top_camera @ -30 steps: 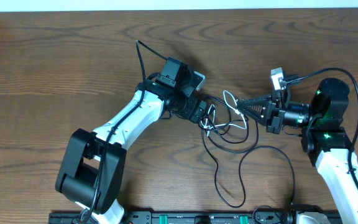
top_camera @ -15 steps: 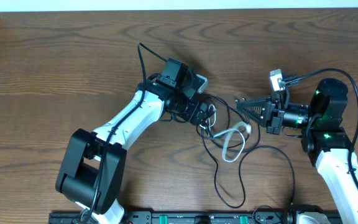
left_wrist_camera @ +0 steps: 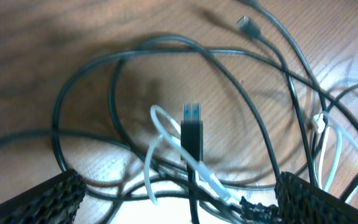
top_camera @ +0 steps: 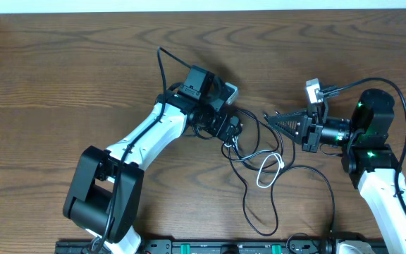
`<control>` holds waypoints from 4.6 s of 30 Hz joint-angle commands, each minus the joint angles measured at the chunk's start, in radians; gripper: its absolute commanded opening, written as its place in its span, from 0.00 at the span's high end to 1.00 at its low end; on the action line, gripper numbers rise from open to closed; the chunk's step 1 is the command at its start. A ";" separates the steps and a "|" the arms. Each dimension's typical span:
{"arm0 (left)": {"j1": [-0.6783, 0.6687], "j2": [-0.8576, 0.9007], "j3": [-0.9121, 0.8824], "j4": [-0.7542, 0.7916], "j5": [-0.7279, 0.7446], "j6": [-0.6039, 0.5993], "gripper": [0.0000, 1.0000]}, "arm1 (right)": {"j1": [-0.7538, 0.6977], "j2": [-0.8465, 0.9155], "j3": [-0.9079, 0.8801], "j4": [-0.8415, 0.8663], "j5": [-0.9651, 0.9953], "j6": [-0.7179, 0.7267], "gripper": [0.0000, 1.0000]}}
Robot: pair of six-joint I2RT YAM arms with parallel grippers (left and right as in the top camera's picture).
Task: Untangle cables
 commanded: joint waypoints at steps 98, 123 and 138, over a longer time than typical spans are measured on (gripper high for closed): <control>-0.115 -0.084 0.027 0.132 -0.308 -0.162 0.92 | 0.005 -0.009 0.004 -0.012 0.014 -0.023 0.99; -0.043 -0.331 0.027 0.013 -0.728 -0.136 0.47 | 0.023 -0.009 0.004 -0.278 0.320 0.071 0.82; 0.253 -0.331 0.027 -0.174 -0.734 -0.275 0.32 | 0.246 0.044 0.004 -0.219 0.706 0.306 0.32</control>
